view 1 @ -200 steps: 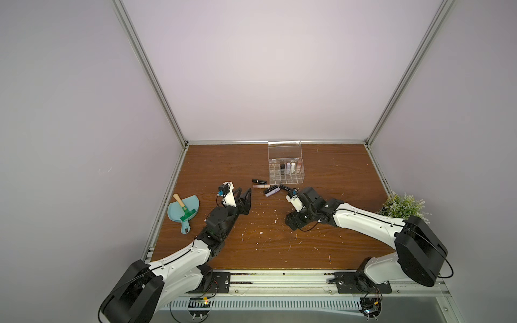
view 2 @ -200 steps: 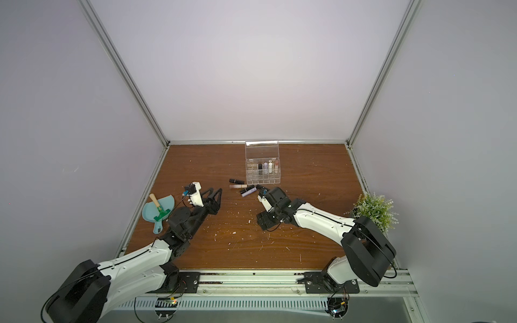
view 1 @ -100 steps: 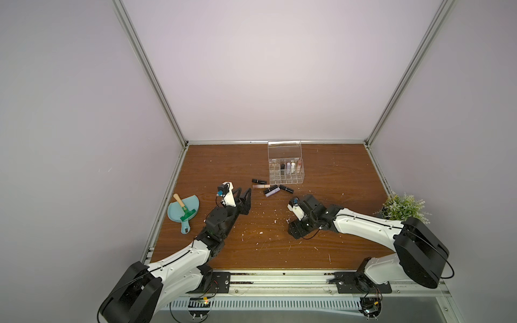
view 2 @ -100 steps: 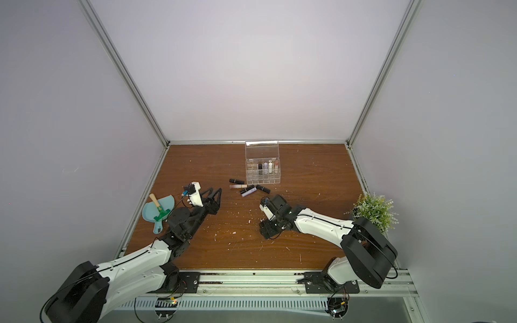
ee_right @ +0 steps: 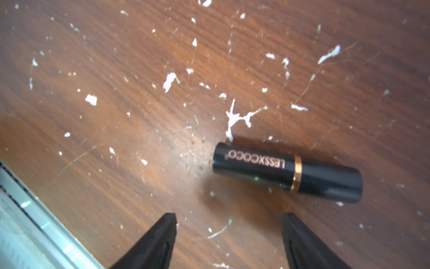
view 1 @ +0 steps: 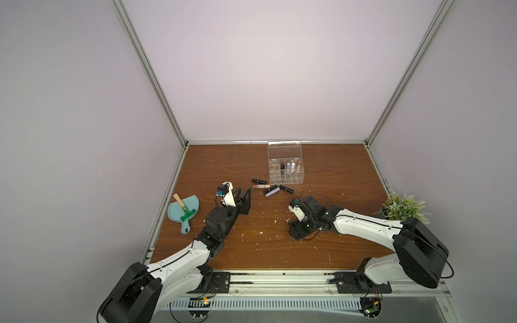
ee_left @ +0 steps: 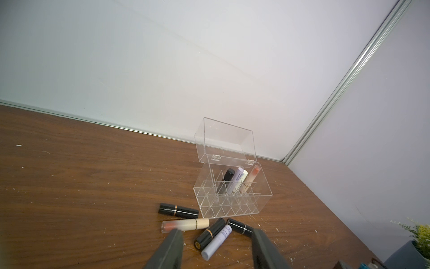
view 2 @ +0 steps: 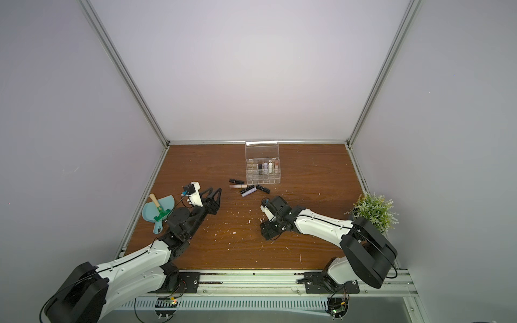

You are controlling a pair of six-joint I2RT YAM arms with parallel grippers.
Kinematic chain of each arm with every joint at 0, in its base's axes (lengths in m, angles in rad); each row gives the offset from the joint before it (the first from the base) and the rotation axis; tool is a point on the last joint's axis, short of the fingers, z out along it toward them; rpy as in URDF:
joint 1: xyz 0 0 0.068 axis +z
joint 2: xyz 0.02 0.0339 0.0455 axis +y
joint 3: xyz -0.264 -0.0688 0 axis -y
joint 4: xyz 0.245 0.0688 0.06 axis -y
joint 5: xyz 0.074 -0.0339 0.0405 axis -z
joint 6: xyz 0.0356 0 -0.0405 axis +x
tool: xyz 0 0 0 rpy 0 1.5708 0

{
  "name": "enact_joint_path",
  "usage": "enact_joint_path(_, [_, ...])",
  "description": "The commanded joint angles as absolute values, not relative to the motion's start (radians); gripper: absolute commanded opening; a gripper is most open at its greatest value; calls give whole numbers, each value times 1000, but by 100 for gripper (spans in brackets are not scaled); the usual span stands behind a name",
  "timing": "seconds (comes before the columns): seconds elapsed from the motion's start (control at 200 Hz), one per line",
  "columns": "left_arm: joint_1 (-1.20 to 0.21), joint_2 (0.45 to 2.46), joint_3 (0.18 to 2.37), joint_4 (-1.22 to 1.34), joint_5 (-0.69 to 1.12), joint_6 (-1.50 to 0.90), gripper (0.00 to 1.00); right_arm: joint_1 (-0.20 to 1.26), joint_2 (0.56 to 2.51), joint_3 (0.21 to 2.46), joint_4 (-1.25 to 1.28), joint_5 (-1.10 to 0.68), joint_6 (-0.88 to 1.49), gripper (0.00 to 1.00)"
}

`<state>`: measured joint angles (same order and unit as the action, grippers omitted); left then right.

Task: Arrange the lipsticks in the organizer
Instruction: Pick up the lipstick at the center of the board.

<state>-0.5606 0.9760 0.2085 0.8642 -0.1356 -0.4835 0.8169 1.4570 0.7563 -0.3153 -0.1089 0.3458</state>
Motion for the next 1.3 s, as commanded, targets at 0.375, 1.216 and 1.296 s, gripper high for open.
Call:
enact_joint_path(0.375, [-550,991,225,847,-79,-472,51,759,1550,849,-292,-59,353,93])
enact_joint_path(1.216, [-549,1029,247,836,-36,-475,50,758,1702,934,-302,-10,317,57])
enact_joint_path(1.296, [-551,1024,250,829,-35,-474,50,762,1726,955,-311,-6,310,51])
